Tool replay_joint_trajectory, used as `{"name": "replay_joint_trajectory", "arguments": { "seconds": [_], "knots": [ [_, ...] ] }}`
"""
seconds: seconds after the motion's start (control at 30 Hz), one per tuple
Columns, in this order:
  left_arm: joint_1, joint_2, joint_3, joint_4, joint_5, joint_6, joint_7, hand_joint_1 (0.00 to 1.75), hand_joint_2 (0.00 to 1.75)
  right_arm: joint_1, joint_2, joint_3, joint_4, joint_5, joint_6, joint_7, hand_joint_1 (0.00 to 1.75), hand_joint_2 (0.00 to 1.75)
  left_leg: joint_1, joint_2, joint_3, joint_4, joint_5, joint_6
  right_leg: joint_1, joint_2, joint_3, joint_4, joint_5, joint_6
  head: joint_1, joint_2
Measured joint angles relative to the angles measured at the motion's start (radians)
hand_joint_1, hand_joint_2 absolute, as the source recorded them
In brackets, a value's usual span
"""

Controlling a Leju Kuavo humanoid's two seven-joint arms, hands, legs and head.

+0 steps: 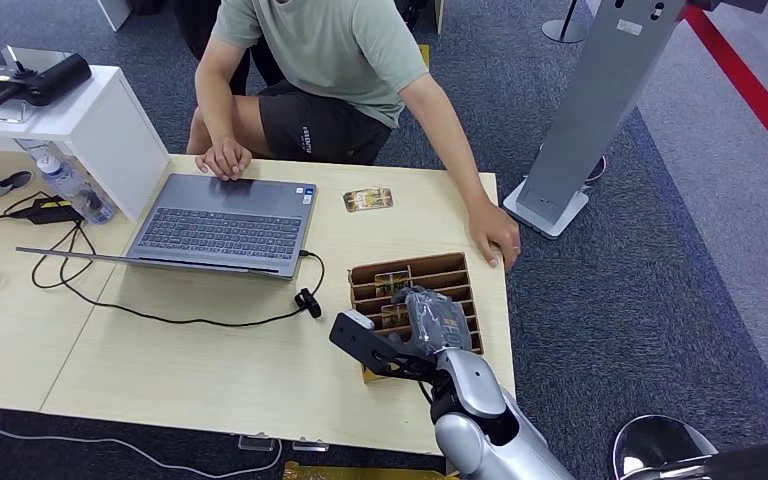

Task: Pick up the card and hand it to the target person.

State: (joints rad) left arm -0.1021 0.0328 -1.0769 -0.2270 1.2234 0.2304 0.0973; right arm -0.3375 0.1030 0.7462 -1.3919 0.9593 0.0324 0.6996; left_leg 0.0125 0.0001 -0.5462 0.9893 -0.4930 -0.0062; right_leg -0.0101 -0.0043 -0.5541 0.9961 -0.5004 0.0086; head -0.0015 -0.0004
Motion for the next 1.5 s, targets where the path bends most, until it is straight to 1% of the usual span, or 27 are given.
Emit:
{"name": "replay_joint_trajectory", "arguments": {
  "seconds": [0.37, 0.5, 0.63, 0.67, 0.73, 0.8, 0.87, 0.9, 1.03, 1.23, 1.4, 1.5],
  "knots": [
    [0.000, 0.000, 0.000, 0.000, 0.006, -0.031, -0.009, 0.00, 0.00, 0.000, 0.000, 0.000, 0.010, -0.007, 0.000, 0.000, 0.72, 1.75, 0.000, 0.000, 0.000, 0.000, 0.000, 0.000, 0.000, 0.000, 0.000, 0.000, 0.000, 0.000, 0.000, 0.000],
    [0.000, 0.000, 0.000, 0.000, 0.008, -0.042, -0.018, 0.00, 1.75, 0.000, 0.000, 0.000, 0.015, -0.007, 0.000, 0.000, 0.72, 1.75, 0.000, 0.000, 0.000, 0.000, 0.000, 0.000, 0.000, 0.000, 0.000, 0.000, 0.000, 0.000, 0.000, 0.000],
    [0.000, 0.000, 0.000, 0.000, 0.009, -0.049, -0.021, 0.00, 1.75, 0.000, 0.000, 0.000, 0.017, -0.007, 0.000, 0.000, 0.74, 1.75, 0.000, 0.000, 0.000, 0.000, 0.000, 0.000, 0.000, 0.000, 0.000, 0.000, 0.000, 0.000, 0.000, 0.000],
    [0.000, 0.000, 0.000, 0.000, 0.009, -0.050, -0.022, 0.00, 1.75, 0.000, 0.000, -0.001, 0.018, -0.007, 0.000, 0.000, 0.78, 1.75, 0.000, 0.000, 0.000, 0.000, 0.000, 0.000, 0.000, 0.000, 0.000, 0.000, 0.000, 0.000, 0.000, 0.000],
    [0.000, 0.000, 0.000, 0.000, 0.010, -0.052, -0.023, 0.00, 1.75, 0.000, -0.001, -0.001, 0.020, -0.007, 0.000, 0.000, 1.13, 1.75, 0.000, 0.000, 0.000, 0.000, 0.000, 0.000, 0.000, 0.000, 0.000, 0.000, 0.000, 0.000, 0.000, 0.000],
    [0.000, 0.000, 0.000, 0.000, 0.010, -0.053, -0.026, 0.00, 1.75, 0.000, -0.001, -0.001, 0.022, -0.007, 0.001, 0.000, 1.53, 1.75, 0.000, 0.000, 0.000, 0.000, 0.000, 0.000, 0.000, 0.000, 0.000, 0.000, 0.000, 0.000, 0.000, 0.000],
    [0.000, 0.000, 0.000, 0.000, 0.010, -0.054, -0.028, 0.00, 1.75, 0.000, -0.001, -0.001, 0.023, -0.007, 0.001, 0.000, 1.63, 1.75, 0.000, 0.000, 0.000, 0.000, 0.000, 0.000, 0.000, 0.000, 0.000, 0.000, 0.000, 0.000, 0.000, 0.000],
    [0.000, 0.000, 0.000, 0.000, 0.010, -0.054, -0.029, 0.00, 1.75, 0.000, -0.001, -0.001, 0.023, -0.007, 0.002, 0.000, 1.63, 1.75, 0.000, 0.000, 0.000, 0.000, 0.000, 0.000, 0.000, 0.000, 0.000, 0.000, 0.000, 0.000, 0.000, 0.000],
    [0.000, 0.000, 0.000, 0.000, 0.010, -0.052, -0.033, 0.00, 1.75, 0.000, -0.001, -0.001, 0.024, -0.008, 0.003, -0.001, 1.52, 1.75, 0.000, 0.000, 0.000, 0.000, 0.000, 0.000, 0.000, 0.000, 0.000, 0.000, 0.000, 0.000, 0.000, 0.000],
    [0.000, 0.000, 0.000, 0.000, 0.013, -0.051, -0.034, 0.00, 1.75, 0.000, -0.001, 0.000, 0.024, -0.016, 0.003, -0.003, 1.52, 1.75, 0.000, 0.000, 0.000, 0.000, 0.000, 0.000, 0.000, 0.000, 0.000, 0.000, 0.000, 0.000, 0.000, 0.000],
    [0.000, 0.000, 0.000, 0.000, 0.011, -0.048, -0.034, 0.00, 1.75, 0.000, -0.001, 0.000, 0.024, -0.019, 0.003, -0.003, 1.33, 1.75, 0.000, 0.000, 0.001, 0.000, 0.000, 0.000, 0.000, 0.000, 0.000, 0.000, 0.000, 0.000, 0.000, 0.000],
    [0.000, 0.000, 0.000, 0.000, -0.004, -0.046, -0.034, 0.00, 1.75, 0.000, -0.001, 0.000, 0.024, -0.019, 0.002, -0.003, 1.33, 1.75, 0.000, 0.000, 0.001, 0.000, 0.000, 0.000, 0.000, 0.000, 0.000, 0.000, 0.000, 0.000, 0.000, 0.000]
  ]
}}
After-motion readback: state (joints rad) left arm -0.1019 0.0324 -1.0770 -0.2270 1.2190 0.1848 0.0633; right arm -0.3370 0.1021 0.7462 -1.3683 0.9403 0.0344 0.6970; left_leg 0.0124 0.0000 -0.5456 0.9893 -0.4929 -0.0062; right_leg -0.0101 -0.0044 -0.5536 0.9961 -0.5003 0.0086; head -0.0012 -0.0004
